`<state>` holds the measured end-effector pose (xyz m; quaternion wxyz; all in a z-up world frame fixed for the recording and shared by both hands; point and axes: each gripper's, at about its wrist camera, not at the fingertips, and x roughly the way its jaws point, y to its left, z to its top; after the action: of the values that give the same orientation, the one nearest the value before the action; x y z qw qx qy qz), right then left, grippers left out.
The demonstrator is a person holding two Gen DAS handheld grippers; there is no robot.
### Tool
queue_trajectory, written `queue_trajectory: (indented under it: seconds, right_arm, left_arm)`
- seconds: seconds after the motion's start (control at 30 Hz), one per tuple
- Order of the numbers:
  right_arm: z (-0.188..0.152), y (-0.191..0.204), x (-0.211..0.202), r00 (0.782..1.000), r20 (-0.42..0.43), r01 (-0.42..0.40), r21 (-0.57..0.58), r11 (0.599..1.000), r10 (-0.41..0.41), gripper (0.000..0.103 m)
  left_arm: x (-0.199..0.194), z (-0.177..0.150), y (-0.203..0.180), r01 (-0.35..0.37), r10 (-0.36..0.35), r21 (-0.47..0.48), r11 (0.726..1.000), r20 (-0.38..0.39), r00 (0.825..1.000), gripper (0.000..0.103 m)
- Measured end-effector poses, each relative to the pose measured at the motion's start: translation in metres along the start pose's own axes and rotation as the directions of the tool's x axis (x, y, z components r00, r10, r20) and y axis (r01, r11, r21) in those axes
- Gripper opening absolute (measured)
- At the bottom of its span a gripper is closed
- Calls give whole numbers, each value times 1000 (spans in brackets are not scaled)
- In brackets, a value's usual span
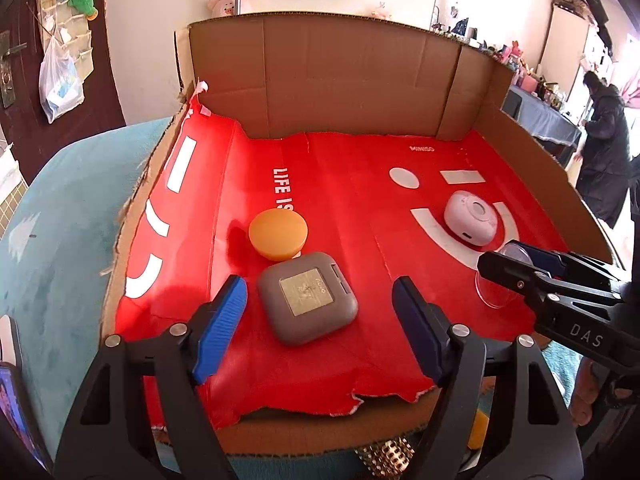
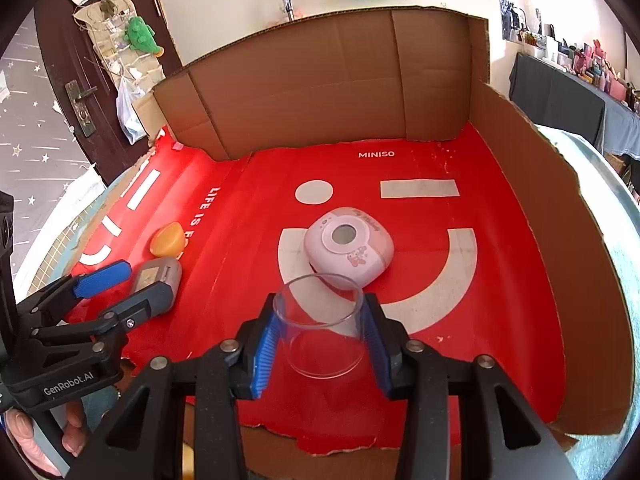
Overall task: Organize rigid objects
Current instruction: 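Open both grippers to drop the eye shadow case and cup in the box, then move both grippers back out of the box toward the objects on the towel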
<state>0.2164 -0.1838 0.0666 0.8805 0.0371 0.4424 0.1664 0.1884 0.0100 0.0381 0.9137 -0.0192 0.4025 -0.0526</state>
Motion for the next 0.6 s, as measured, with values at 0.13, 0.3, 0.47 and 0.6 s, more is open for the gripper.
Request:
queue_trajectory:
  seconds: [0.13, 0.3, 0.47, 0.6]
  right_arm:
    - [-1, 1, -11, 1000, 23, -4, 4, 1000, 4, 54]
    - [-5, 4, -23, 999, 43, -22, 5, 1000, 22, 59]
    - [-9, 5, -37, 997, 71, -32, 3, 999, 32, 65]
    - [-13, 6, -47, 995, 90, -48, 6, 999, 47, 70]
  left_arm:
    - [-10, -2, -4, -6, 6, 9, 1000, 19, 1000, 77]
    - [-24, -4, -5, -22, 21, 10, 1000, 49, 999, 85]
    - [-33, -7, -3, -15, 16, -13, 1000, 50, 999, 85]
    - [-40, -10, -2, -24, 25, -18, 1000, 66, 997, 91]
